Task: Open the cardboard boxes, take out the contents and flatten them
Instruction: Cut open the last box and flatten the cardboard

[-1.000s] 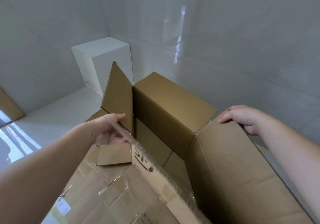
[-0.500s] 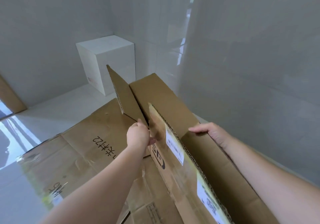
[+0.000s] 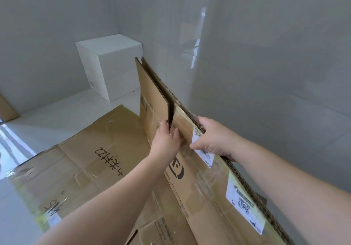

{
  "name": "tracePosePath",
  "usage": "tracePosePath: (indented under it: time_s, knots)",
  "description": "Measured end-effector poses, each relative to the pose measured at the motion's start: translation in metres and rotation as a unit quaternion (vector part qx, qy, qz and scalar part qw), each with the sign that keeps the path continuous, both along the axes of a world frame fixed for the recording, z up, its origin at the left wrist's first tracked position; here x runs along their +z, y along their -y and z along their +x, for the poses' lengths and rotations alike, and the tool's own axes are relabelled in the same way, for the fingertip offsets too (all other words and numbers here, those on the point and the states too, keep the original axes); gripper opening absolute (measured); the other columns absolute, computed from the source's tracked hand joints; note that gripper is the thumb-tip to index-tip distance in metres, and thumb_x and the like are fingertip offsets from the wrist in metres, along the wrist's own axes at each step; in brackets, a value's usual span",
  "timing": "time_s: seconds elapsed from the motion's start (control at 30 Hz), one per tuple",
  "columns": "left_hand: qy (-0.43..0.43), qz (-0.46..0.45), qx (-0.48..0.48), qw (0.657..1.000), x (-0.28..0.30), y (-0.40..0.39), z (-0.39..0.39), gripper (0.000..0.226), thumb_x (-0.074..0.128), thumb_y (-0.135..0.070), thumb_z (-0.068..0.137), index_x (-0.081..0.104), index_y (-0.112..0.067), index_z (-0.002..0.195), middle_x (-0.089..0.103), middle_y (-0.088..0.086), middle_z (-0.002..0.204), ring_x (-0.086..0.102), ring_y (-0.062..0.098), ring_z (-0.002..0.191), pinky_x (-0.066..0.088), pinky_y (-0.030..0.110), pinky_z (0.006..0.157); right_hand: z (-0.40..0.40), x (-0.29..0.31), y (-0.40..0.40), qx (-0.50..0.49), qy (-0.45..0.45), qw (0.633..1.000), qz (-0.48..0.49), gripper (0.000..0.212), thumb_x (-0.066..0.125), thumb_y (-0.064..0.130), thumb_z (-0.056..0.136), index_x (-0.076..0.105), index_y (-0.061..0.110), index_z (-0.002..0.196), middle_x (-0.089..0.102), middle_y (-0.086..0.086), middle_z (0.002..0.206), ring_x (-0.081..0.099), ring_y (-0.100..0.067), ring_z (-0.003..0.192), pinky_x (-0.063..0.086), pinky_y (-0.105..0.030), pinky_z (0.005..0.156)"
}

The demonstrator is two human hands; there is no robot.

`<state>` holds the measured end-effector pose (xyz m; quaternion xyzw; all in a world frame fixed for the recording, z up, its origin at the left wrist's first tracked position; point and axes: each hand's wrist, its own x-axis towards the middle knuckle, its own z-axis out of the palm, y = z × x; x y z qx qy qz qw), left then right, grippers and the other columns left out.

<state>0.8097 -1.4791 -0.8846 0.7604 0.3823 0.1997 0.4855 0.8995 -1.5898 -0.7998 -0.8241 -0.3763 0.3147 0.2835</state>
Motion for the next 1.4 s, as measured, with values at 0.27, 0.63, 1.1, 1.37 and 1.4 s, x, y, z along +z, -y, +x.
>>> tracePosePath:
  time_s: [0.27,0.63,1.1,1.37,1.4]
  knots:
    - [-0.173,0.361,-0.249,0.882,0.083,-0.084,-0.002,0.103,0.072,-0.008,0.079,0.004,-0.044,0.148,-0.012,-0.011,0.158,0.061,0.013,0.085,0.053,0.032,0.08,-0.013,0.006,-0.002,0.074,0.101,0.992,-0.021,0.063,0.051,-0.001,0.082,0.038,0.021,0.14,0.059,-0.003,0.115,0.062,-0.015,0.087,0.056,-0.026,0.071]
    - [-0.174,0.414,-0.278,0.849,0.137,-0.09,0.017,0.025,0.07,-0.017,0.083,0.065,-0.016,0.108,0.062,-0.001,0.102,0.054,0.017,0.091,0.046,0.031,0.084,-0.017,0.061,0.002,0.092,0.134,0.987,-0.003,0.04,0.049,-0.002,0.08,0.056,0.02,0.113,0.065,0.0,0.1,0.062,-0.02,0.091,0.05,-0.027,0.069]
    - [0.056,0.4,-0.094,0.91,0.223,-0.089,-0.021,0.011,0.073,-0.006,0.076,0.067,-0.01,0.086,0.059,0.002,0.086,0.055,0.021,0.082,0.046,0.03,0.077,-0.053,0.174,-0.004,0.127,0.412,0.899,-0.077,0.051,0.041,-0.003,0.08,0.04,0.014,0.128,0.05,-0.005,0.081,0.049,-0.022,0.064,0.03,-0.028,0.045]
    - [0.012,0.243,0.017,0.97,0.039,-0.066,-0.138,0.041,0.053,0.024,0.065,0.06,-0.016,0.074,0.061,-0.001,0.093,0.058,0.019,0.089,0.043,0.02,0.078,-0.151,0.011,-0.01,0.253,0.321,0.905,-0.116,0.081,0.044,-0.009,0.085,0.001,0.003,0.152,0.026,-0.036,0.146,0.038,-0.044,0.129,0.038,-0.043,0.104]
    - [-0.013,0.23,0.019,0.973,0.016,-0.064,-0.152,0.04,0.055,0.024,0.066,0.058,-0.016,0.074,0.06,-0.001,0.093,0.058,0.02,0.09,0.043,0.019,0.076,-0.164,-0.013,-0.012,0.272,0.311,0.902,-0.121,0.08,0.046,-0.007,0.086,0.0,0.0,0.15,0.02,-0.037,0.148,0.03,-0.046,0.135,0.032,-0.045,0.111]
